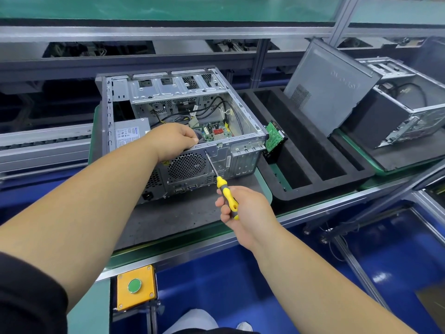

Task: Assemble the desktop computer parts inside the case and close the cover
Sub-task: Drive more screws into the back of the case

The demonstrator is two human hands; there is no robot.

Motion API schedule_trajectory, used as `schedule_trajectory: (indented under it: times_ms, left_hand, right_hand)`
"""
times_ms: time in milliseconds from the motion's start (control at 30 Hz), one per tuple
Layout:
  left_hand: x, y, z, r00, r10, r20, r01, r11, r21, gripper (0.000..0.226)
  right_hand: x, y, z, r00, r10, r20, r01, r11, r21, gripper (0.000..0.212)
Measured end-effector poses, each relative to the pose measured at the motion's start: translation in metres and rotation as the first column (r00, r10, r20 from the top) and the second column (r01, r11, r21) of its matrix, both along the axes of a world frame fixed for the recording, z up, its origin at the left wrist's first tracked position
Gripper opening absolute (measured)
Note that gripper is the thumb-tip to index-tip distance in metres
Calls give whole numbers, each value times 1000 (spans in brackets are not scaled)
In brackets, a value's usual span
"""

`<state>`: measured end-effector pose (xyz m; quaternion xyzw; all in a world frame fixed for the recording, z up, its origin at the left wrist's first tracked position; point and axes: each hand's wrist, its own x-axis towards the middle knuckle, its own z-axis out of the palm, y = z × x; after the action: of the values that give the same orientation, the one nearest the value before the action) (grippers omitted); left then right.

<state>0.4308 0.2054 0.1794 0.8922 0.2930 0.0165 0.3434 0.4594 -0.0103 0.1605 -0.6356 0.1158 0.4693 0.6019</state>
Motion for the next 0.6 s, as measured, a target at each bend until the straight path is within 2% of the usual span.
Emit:
schedule_trajectory:
  times_ms: [100, 267, 433, 533, 600]
  left_hand:
    - [0, 0, -1, 1000, 8, 9, -8, 1000, 26, 27]
    - [0, 0, -1, 1000, 16, 0, -16, 999, 31, 28]
    - [0, 0, 0, 1000, 1, 0, -1, 998, 58, 24]
    - [0, 0, -1, 1000, 5, 1, -5, 998, 64, 22]
    - [-1, 0, -1, 1000, 9, 6, -10, 998, 67, 23]
  right_hand:
    - [-5, -6, 1, 987, -69, -142, 89, 986, 138, 32]
    - [-2, -8, 4, 956, -106, -274, 166, 964, 206, 37]
    - [-11, -6, 5, 963, -83, -256, 159, 943, 293, 24]
    - [-14, -3, 5, 964, -126, -235, 191, 941, 279, 9]
    - [-14, -1, 6, 953, -154, -261, 225, 937, 268, 9]
